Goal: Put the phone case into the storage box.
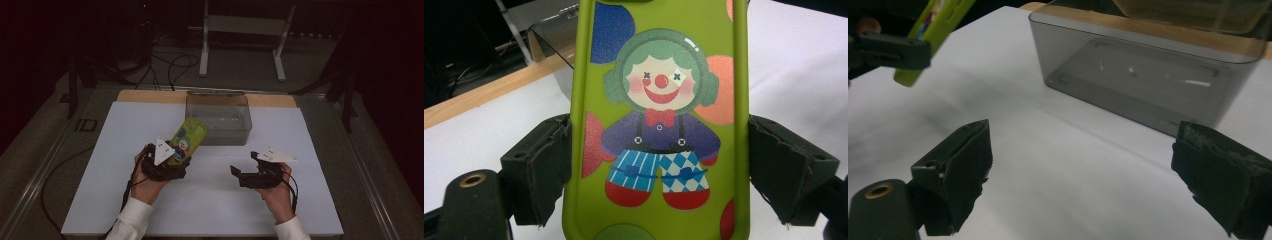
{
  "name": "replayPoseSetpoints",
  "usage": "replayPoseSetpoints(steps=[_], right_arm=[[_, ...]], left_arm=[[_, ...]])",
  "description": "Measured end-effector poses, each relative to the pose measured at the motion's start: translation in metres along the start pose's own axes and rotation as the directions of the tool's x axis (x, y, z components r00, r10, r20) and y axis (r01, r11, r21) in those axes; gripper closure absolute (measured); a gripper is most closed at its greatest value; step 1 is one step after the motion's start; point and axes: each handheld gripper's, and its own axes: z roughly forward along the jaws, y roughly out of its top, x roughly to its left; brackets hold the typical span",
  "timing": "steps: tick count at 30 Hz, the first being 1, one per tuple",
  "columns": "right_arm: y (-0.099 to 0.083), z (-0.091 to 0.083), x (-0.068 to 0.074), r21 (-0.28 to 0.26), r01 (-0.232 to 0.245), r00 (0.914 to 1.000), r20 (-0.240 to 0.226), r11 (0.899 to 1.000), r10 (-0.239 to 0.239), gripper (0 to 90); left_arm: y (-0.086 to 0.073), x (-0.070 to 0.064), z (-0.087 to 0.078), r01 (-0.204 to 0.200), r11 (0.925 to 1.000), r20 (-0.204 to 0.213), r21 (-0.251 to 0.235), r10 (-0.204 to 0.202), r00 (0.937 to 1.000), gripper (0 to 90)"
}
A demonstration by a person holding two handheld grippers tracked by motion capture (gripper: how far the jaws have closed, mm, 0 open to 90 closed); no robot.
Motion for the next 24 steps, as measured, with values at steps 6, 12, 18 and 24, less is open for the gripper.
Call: replayPoseSetpoints(steps=[6,12,18,24], right_arm=[[0.008,0.008,0.004,-0.007,-0.024,0.9992,-0.032,1.0,0.024,9.2],[0.016,0.017,0.01,-0.012,-0.06,0.9956,-0.072,0.998,0.059,9.2],[0.022,0.03,0.017,-0.009,-0.101,0.9909,-0.09,0.995,0.099,13.3],[0.029,0.038,0.025,-0.01,-0.081,0.9907,-0.111,0.997,0.079,13.8]], left_arm=[[0.0,-0.002,0.002,0.011,0.9999,0.002,-0.006,-0.01,0.9999,15.9],[0.0,-0.005,0.005,0.021,0.9997,0.008,-0.01,-0.021,0.9998,16.0],[0.0,-0.009,0.009,0.025,0.9996,0.007,-0.014,-0.024,0.9997,16.0],[-0.001,-0.012,0.01,0.051,0.9982,0.015,-0.03,-0.05,0.9986,16.0]])
